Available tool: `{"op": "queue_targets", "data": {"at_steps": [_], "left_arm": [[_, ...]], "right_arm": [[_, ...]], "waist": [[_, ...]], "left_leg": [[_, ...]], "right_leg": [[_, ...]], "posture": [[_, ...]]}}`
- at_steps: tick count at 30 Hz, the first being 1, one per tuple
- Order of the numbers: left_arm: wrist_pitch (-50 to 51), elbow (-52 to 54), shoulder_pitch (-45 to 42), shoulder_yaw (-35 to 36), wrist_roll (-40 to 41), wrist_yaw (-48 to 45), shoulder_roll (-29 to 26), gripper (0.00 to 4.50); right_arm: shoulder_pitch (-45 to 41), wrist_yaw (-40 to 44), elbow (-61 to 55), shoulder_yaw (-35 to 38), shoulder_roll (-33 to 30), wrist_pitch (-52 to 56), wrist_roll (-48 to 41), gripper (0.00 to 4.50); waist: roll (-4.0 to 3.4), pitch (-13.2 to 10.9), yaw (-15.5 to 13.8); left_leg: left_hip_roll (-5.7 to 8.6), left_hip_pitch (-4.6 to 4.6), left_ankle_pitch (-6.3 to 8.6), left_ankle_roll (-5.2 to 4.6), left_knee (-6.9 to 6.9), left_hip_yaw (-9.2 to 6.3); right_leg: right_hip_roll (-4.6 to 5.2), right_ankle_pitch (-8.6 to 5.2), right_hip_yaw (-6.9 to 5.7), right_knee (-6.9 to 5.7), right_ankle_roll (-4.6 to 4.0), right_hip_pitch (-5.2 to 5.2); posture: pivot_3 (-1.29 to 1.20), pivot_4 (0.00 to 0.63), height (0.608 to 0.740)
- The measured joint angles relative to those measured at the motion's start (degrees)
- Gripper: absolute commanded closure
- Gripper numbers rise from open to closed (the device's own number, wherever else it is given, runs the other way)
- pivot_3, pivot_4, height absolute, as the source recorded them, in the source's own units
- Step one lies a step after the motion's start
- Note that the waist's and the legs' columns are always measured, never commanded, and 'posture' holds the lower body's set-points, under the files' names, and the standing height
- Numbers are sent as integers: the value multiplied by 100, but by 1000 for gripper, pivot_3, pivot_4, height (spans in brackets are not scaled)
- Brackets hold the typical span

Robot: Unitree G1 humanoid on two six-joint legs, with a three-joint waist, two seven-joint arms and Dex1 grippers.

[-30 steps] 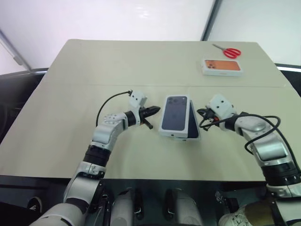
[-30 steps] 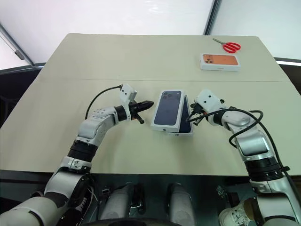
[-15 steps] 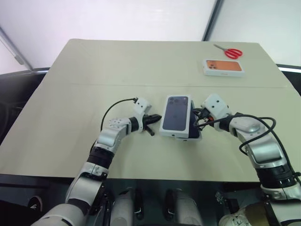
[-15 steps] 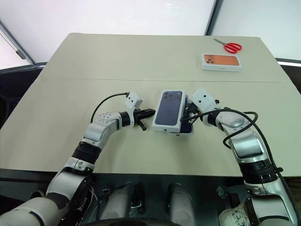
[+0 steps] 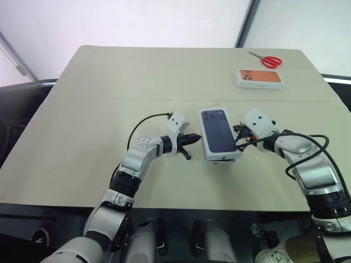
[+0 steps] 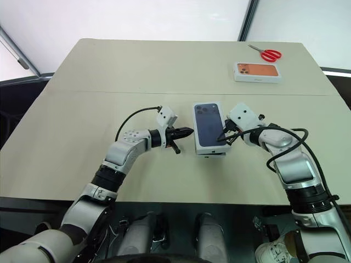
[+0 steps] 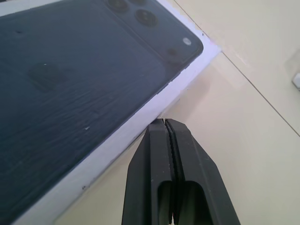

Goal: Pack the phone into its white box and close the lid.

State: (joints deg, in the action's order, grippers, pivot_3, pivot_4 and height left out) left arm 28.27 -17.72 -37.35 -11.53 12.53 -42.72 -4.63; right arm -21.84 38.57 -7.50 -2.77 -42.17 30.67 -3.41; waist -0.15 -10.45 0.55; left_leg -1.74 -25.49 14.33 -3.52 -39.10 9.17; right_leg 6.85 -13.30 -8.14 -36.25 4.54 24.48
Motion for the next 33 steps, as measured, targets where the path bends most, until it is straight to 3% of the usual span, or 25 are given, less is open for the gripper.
{"op": "queue_targets", "data": {"at_steps": [33], "left_arm": [[134, 254, 238, 108, 11, 138, -32, 4500]], "right_arm": [[184, 132, -130, -22, 106, 307, -4, 4464]], "waist": [[0, 0, 1]], "left_leg": [[0, 0, 0, 0, -1, -1]], "right_leg": [[-1, 0, 0, -1, 0, 0]], "posture": [[0, 150, 738]]}}
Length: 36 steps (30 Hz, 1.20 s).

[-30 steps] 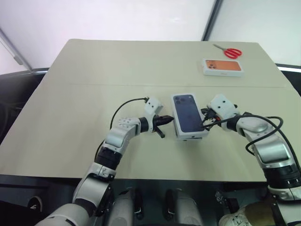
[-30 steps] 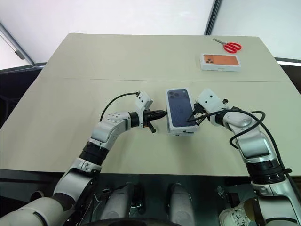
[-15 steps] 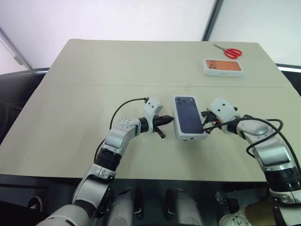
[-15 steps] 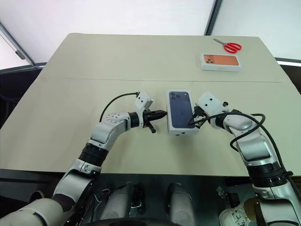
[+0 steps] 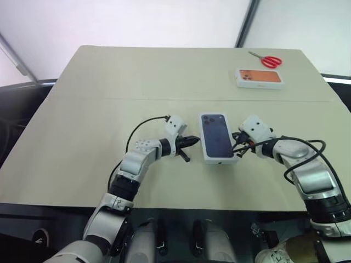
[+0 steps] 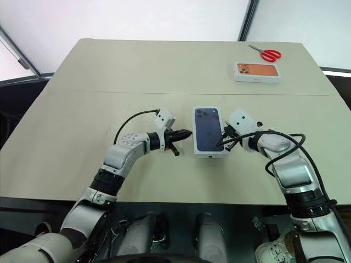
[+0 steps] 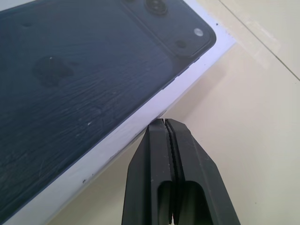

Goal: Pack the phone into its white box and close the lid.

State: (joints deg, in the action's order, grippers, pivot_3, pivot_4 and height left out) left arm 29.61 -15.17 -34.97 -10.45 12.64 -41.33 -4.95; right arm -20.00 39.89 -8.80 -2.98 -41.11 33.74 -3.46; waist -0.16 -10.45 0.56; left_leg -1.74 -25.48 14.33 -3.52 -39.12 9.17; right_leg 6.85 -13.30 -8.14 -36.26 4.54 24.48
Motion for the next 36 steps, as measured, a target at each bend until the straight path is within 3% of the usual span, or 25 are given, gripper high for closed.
{"op": "queue_targets", "data": {"at_steps": [4, 10, 19, 29, 30, 32, 36], "left_arm": [[35, -4, -225, 219, 122, 189, 155, 4500], [-463, -773, -1222, 495, 144, 496, 426, 4500], [-1400, -2414, -1474, 40, -460, 298, 577, 4500], [-902, -287, -109, -570, -298, -1350, -309, 4500], [-773, -123, -46, -572, -250, -1408, -393, 4250], [-579, 236, 134, -557, -172, -1479, -620, 3635], [-212, 386, 249, -205, -41, -1360, -1137, 1581]], "right_arm": [[-311, -205, 216, 42, 32, -261, 44, 4464], [-1047, -504, 670, 146, 398, -897, 94, 4464], [-830, -215, 1346, -358, 620, -1226, 281, 4464], [454, 1131, -233, -130, -241, -1018, -467, 4464], [511, 1214, -292, -79, -284, -973, -549, 4492], [564, 1385, -345, 77, -308, -634, -899, 3938], [449, 1559, -169, 434, -301, -288, -1415, 2081]], "waist": [[0, 0, 2], [3, 1, -10], [2, 3, -11], [5, 22, -3], [5, 22, -4], [5, 22, 3], [6, 16, 6]], "left_leg": [[0, -1, 0, 0, -1, 0], [4, 1, 0, -1, 0, 1], [7, 5, -1, -2, -1, 4], [-1, 15, 4, 0, -3, -12], [0, 15, 4, 0, -3, -12], [-1, 15, 5, -1, -2, -13], [-1, 3, 5, -2, -2, -12]], "right_leg": [[-2, 0, 0, 0, 0, 1], [-6, 0, -4, 0, 1, -4], [-6, -1, -3, -7, 5, -5], [9, -2, -1, 2, 0, -20], [10, -2, -1, 3, -1, -20], [11, -2, -1, 2, -2, -19], [12, 1, -2, 1, -5, -4]], "posture": [[0, 150, 738], [0, 150, 738], [0, 150, 738], [0, 150, 738], [0, 150, 738], [0, 150, 738], [0, 150, 738]]}}
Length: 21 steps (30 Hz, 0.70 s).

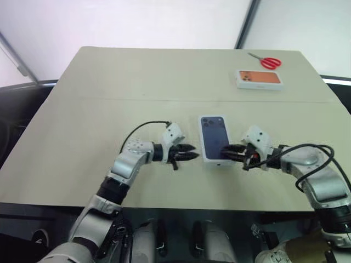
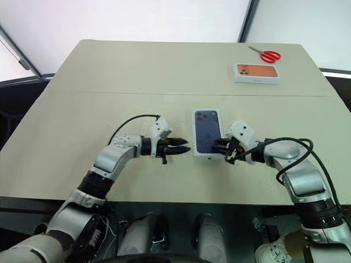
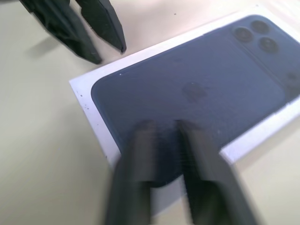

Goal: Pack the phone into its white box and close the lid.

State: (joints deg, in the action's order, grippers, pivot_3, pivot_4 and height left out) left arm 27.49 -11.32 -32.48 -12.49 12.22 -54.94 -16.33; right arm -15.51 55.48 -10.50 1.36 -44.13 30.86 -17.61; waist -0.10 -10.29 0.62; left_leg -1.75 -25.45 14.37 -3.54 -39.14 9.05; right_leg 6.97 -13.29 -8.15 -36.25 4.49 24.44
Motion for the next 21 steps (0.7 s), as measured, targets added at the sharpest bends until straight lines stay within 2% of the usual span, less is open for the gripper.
{"op": "queue_targets", "data": {"at_steps": [1, 3, 4, 10, 21], "left_arm": [[65, 27, -21, 185, 56, 22, -175, 1166], [83, 113, -81, 553, 190, 10, -499, 61], [95, 189, -98, 695, 272, -26, -657, 0], [-90, 358, 123, 1549, 573, -389, -1794, 0], [-165, 718, 1288, 2067, 803, -443, -2440, 0]], "right_arm": [[-66, 15, 68, 108, -1, -27, -68, 1630], [-199, 69, 193, 287, -15, -124, -153, 526], [-251, 123, 241, 344, -16, -174, -189, 70], [-352, 598, 717, 574, -261, -747, -309, 18], [-258, 1287, 1332, 959, -698, -1301, -540, 18]], "waist": [[0, 0, 3], [-1, 0, 1], [0, 0, -3], [-2, -1, -6], [-4, -4, -15]], "left_leg": [[0, -2, 0, 0, 0, 0], [0, -1, 0, 1, 1, 1], [0, -2, 0, 1, 2, 1], [4, -1, 0, 1, 1, 5], [3, -2, 2, 5, 3, 5]], "right_leg": [[0, 0, 0, 0, 0, 2], [-1, 0, -1, 0, 0, 2], [-1, 1, -1, 0, 0, 1], [0, 1, -2, 1, 1, -1], [5, 0, -1, 2, 0, 2]], "posture": [[0, 150, 738], [0, 150, 738], [0, 150, 738], [0, 150, 738], [0, 150, 738]]}}
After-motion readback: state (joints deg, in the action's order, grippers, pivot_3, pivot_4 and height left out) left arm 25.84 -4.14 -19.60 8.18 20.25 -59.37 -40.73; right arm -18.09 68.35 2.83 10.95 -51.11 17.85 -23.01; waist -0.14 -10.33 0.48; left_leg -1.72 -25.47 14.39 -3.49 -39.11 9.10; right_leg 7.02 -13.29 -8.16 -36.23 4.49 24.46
